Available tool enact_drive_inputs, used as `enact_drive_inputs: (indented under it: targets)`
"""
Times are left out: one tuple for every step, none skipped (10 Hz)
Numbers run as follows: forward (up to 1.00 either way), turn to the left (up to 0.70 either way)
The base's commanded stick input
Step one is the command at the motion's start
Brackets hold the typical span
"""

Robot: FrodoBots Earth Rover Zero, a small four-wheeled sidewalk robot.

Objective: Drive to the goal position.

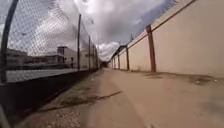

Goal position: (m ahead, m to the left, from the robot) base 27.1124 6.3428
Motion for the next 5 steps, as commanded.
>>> enact_drive_inputs:
  targets:
    - [0.6,-0.11]
    - [0.6,-0.09]
    - [0.6,-0.08]
    - [0.6,-0.07]
    - [0.6,-0.05]
